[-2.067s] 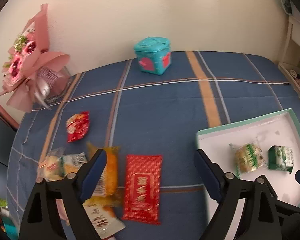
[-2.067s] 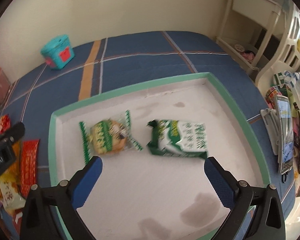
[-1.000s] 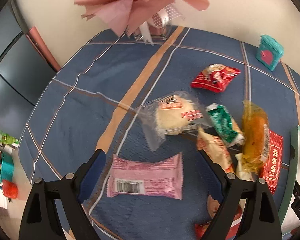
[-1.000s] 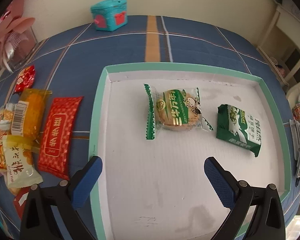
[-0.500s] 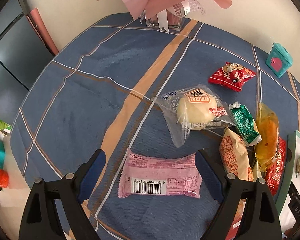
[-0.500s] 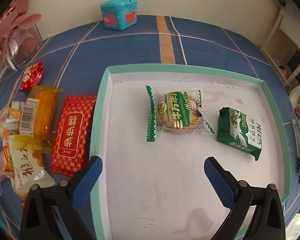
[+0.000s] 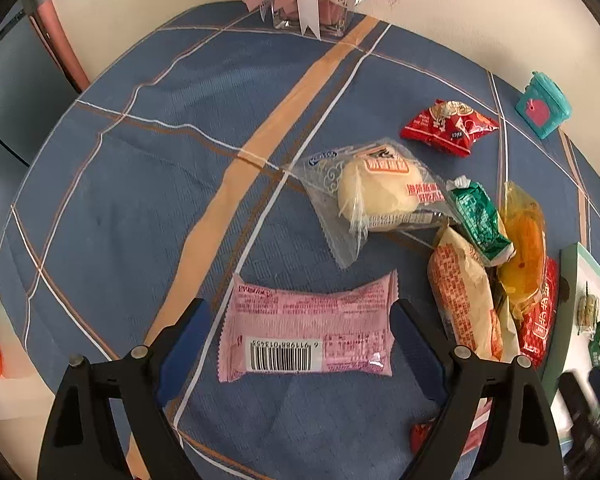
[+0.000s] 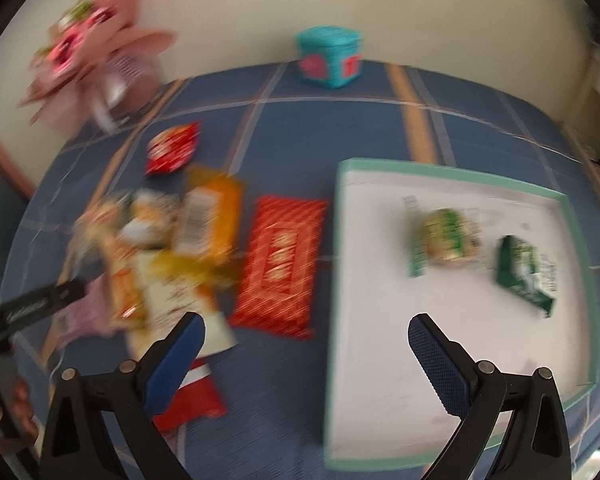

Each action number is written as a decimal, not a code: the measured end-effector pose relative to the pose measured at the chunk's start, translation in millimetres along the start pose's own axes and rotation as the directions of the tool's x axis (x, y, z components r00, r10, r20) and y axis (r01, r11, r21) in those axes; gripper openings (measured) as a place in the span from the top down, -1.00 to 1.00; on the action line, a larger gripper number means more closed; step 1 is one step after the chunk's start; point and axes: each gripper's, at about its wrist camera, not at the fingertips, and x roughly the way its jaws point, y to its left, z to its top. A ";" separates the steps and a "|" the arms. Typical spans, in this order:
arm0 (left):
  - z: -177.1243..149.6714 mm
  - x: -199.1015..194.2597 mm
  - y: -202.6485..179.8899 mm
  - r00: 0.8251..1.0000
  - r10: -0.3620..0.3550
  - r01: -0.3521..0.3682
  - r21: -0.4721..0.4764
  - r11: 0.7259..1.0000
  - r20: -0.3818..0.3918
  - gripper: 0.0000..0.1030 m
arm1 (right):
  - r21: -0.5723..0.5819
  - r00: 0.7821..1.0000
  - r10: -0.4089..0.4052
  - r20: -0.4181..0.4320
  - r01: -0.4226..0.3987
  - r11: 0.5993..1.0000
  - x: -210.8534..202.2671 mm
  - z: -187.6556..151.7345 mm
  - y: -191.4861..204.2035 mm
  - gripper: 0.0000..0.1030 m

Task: Organize snacks
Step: 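Move both grippers back toward the snack pile, then grasp the pink bread pack with the left gripper while the right grasps the red-white milk biscuit pack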

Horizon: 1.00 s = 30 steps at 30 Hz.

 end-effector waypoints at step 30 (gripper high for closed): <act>11.6 32.0 3.1 0.993 -0.049 0.051 0.019 0.999 -0.109 -0.76 | -0.198 0.967 0.031 -0.253 -0.083 0.977 56.0 -65.2 77.0 -1.00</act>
